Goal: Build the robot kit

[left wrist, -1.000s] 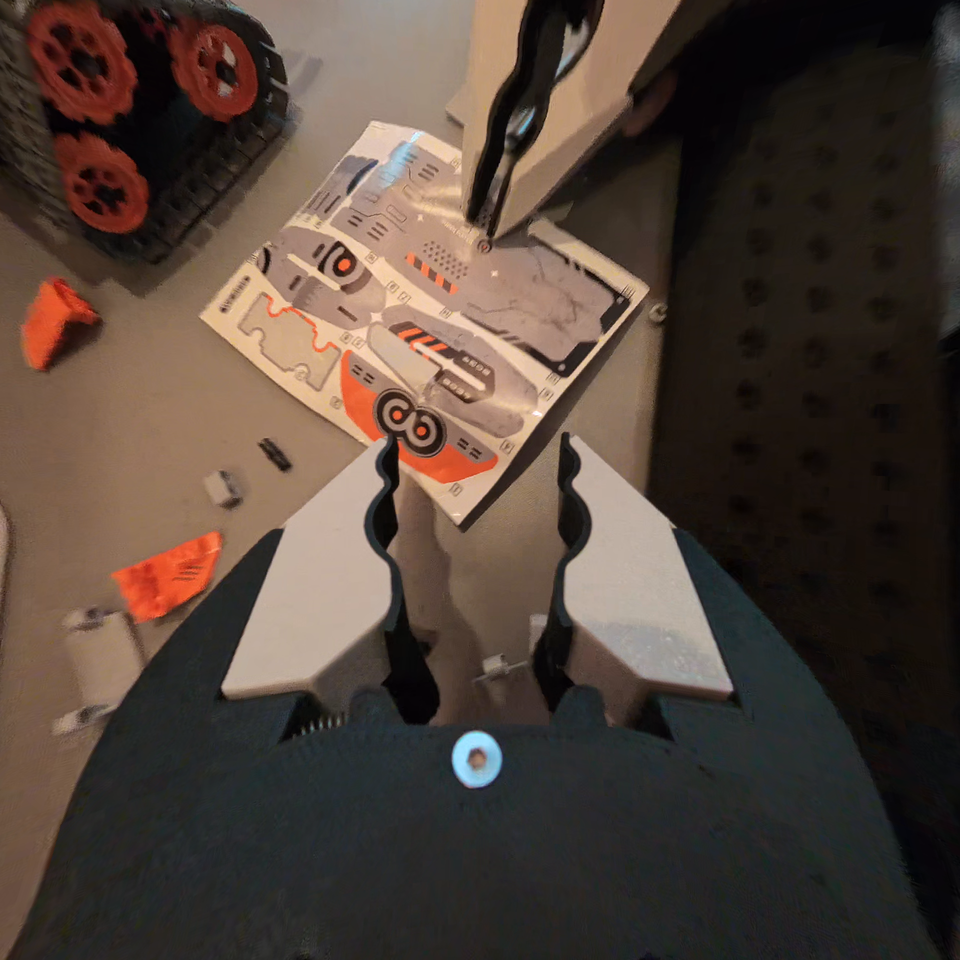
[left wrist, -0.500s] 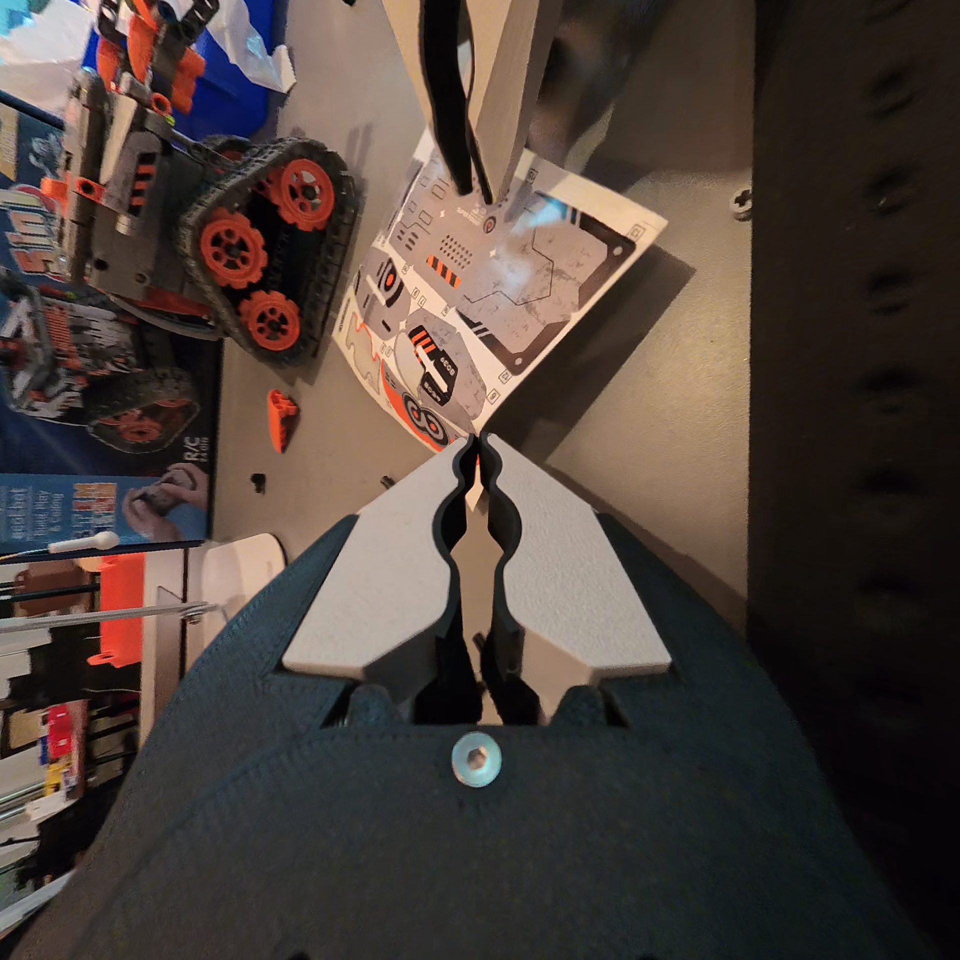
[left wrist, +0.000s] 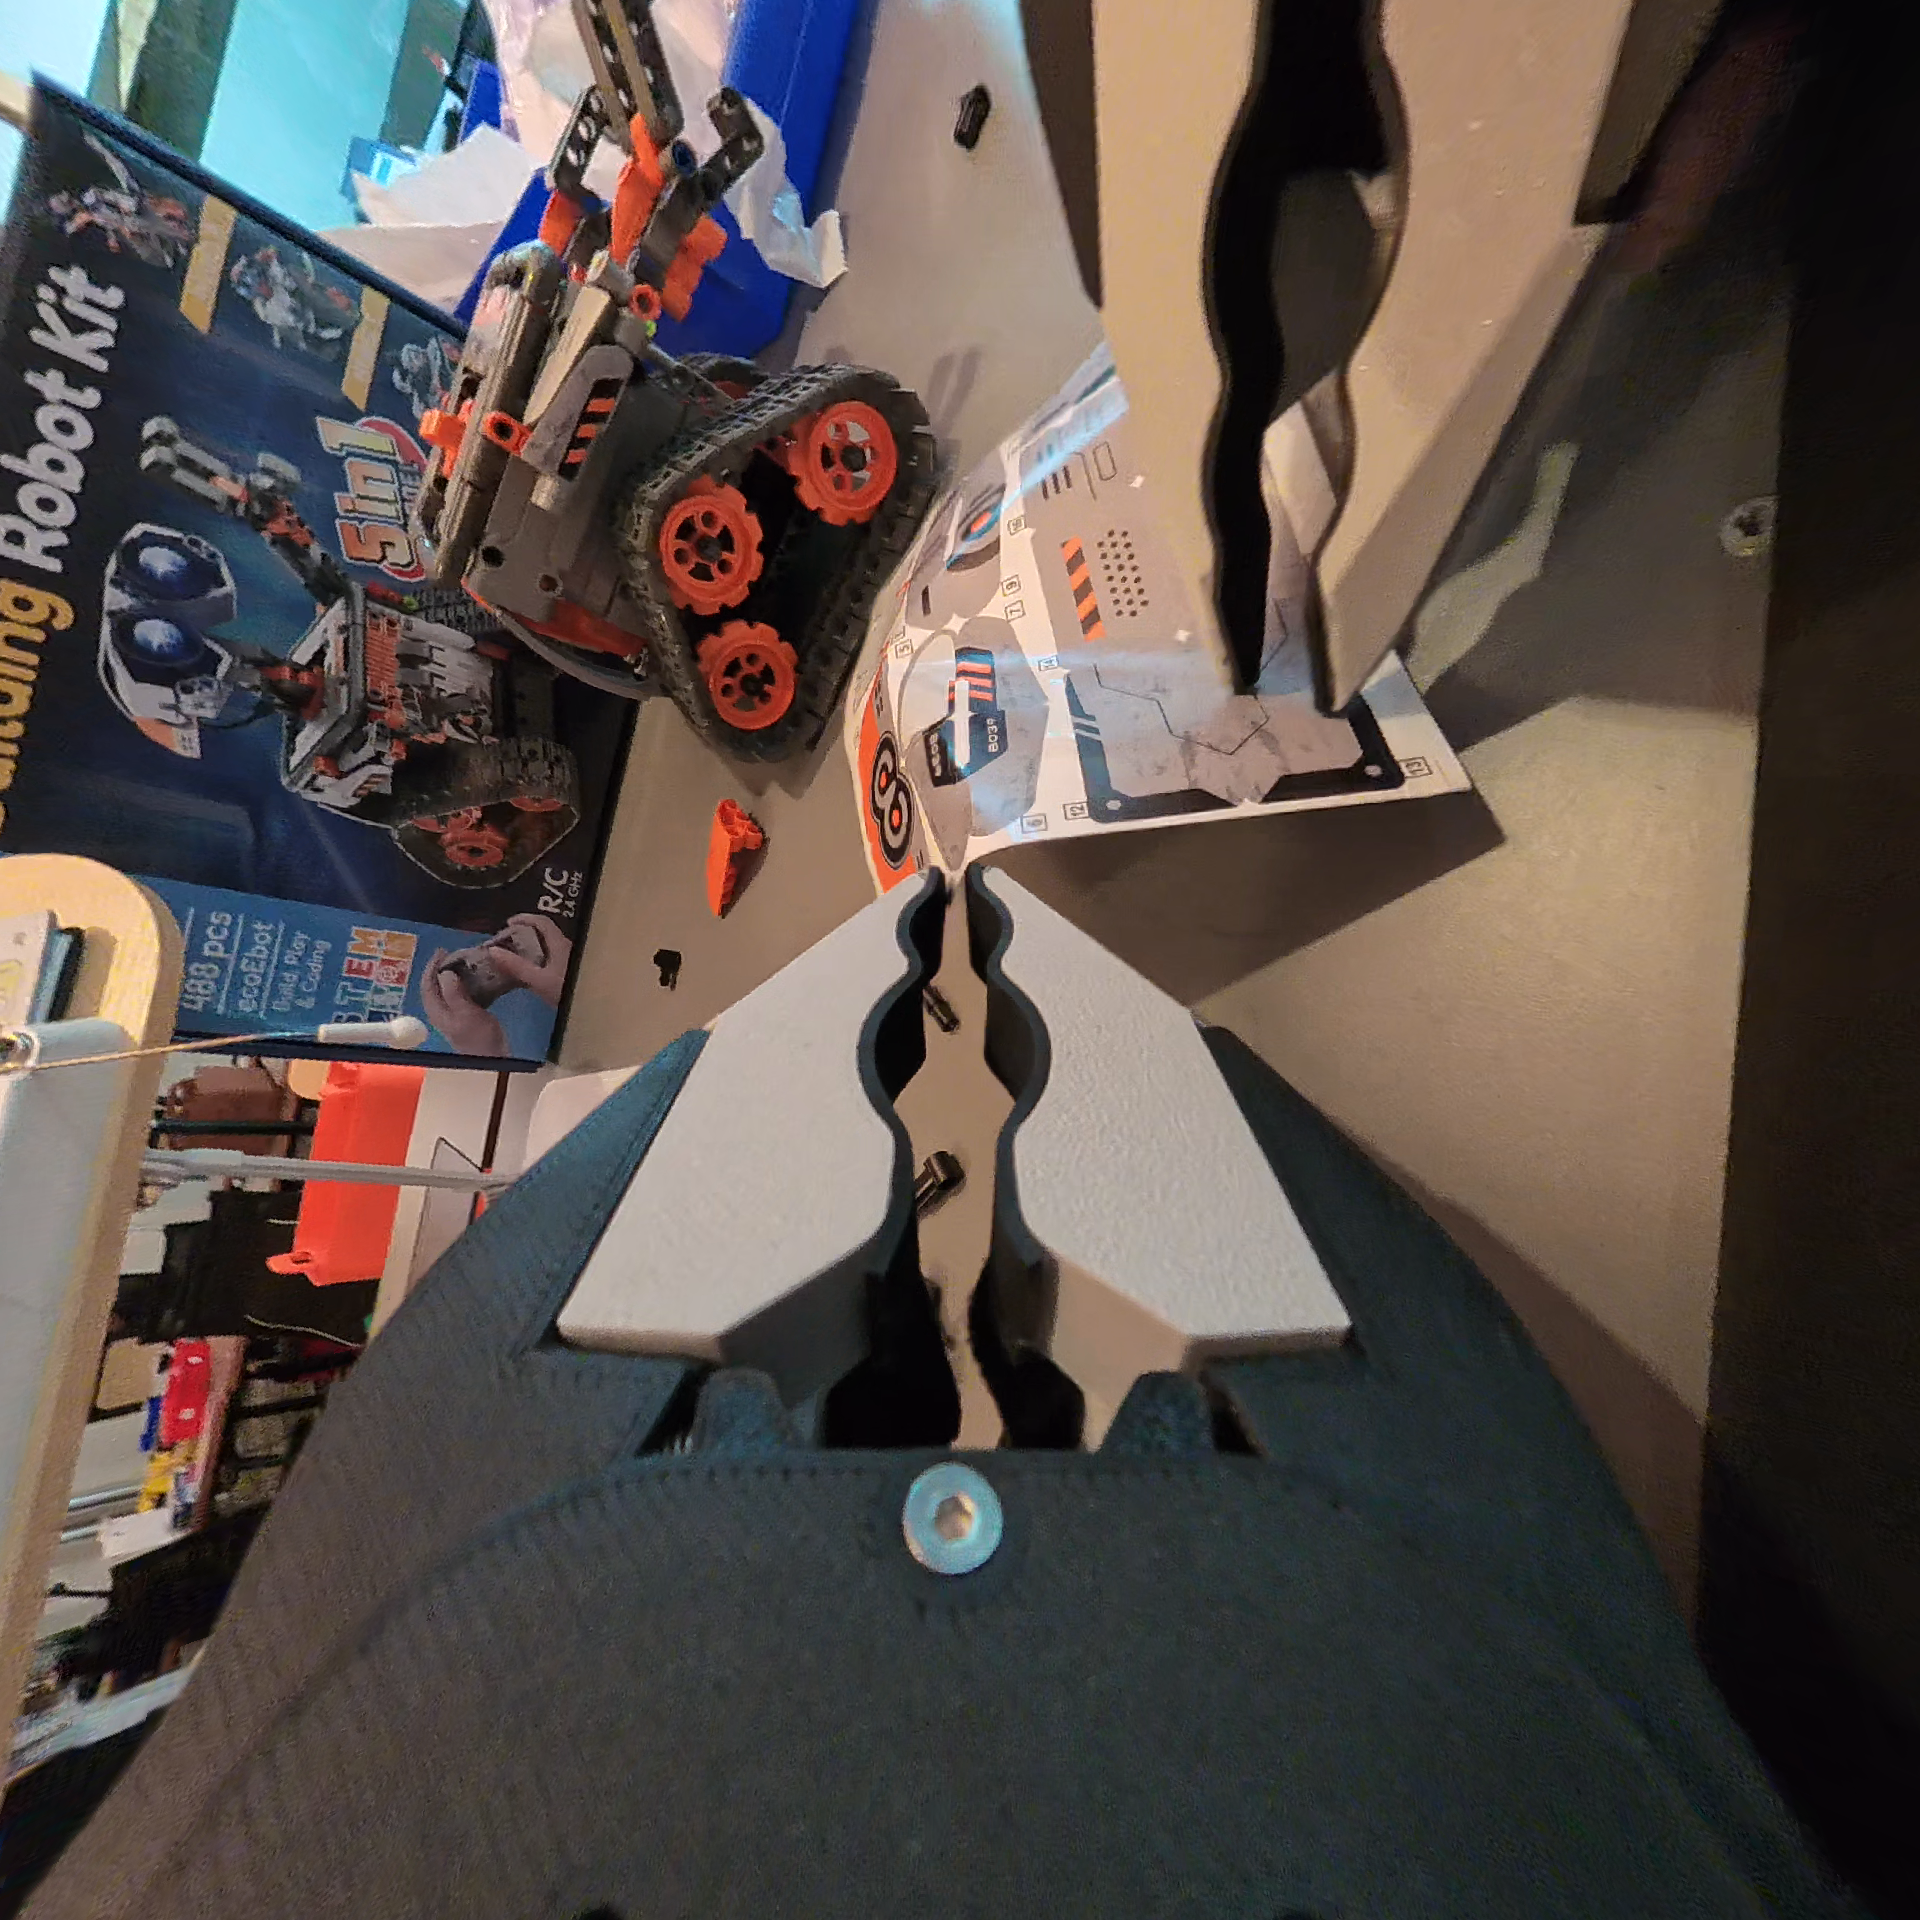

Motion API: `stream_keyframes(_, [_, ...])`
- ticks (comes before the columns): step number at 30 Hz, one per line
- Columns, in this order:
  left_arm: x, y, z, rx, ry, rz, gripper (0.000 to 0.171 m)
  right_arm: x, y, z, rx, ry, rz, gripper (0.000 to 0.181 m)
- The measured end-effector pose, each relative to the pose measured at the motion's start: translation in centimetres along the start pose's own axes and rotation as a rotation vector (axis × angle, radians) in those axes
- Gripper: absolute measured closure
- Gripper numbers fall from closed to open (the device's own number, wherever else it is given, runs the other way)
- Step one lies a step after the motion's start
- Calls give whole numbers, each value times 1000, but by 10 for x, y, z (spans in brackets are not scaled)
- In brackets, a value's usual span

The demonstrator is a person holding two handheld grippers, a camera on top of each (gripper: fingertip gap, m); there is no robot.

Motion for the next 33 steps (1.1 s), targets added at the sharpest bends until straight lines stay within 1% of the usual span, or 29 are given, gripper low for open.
stream_keyframes(4, [-3,-4,-4,77,11,6,167,-3,0,-3,1,-28,-4,171])
stream_keyframes(7, [-3,-8,-5,150,20,35,159,-6,0,-6,-5,-53,3,174])
stream_keyframes(9, [-4,-11,-8,205,14,27,157,-9,1,-8,-3,-86,1,176])
stream_keyframes(11, [-5,-15,-11,267,7,39,149,-11,1,-9,13,-104,-9,181])
stream_keyframes(14, [-7,-18,-16,336,-12,49,140,-12,2,-8,2,-107,0,181])
stream_keyframes(17, [-10,-21,-21,432,-20,20,136,-12,2,-8,1,-109,3,181])
stream_keyframes(20, [-11,-25,-24,643,34,-81,131,-12,2,-8,-1,-109,3,181])
stream_keyframes(22, [-12,-26,-26,810,82,-198,132,-12,3,-8,-2,-108,2,181])
stream_keyframes(23, [-13,-27,-29,898,93,-236,127,-12,3,-8,-3,-108,2,181])
stream_keyframes(24, [-12,-28,-31,975,123,-274,125,-12,3,-8,-3,-108,2,181])
stream_keyframes(25, [-12,-28,-33,1047,154,-316,126,-12,3,-8,-2,-107,2,181])
stream_keyframes(26, [-12,-29,-36,1105,167,-339,122,-12,3,-8,-1,-107,1,181])
stream_keyframes(28, [-12,-25,-38,1182,173,-399,120,-12,3,-8,-2,-107,0,181])
stream_keyframes(33, [-7,-21,-32,1296,294,-557,116,-12,3,-8,-7,-106,3,181])
Point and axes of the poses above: each gripper's, where its closed fingertips meet, x back along the fingers, z out of its top, y = z × x across the jaws, the point moved 8 cm from there along x, back along the fingers, and after that the axes turned 4 degrees about y, right-handed, at the moved point
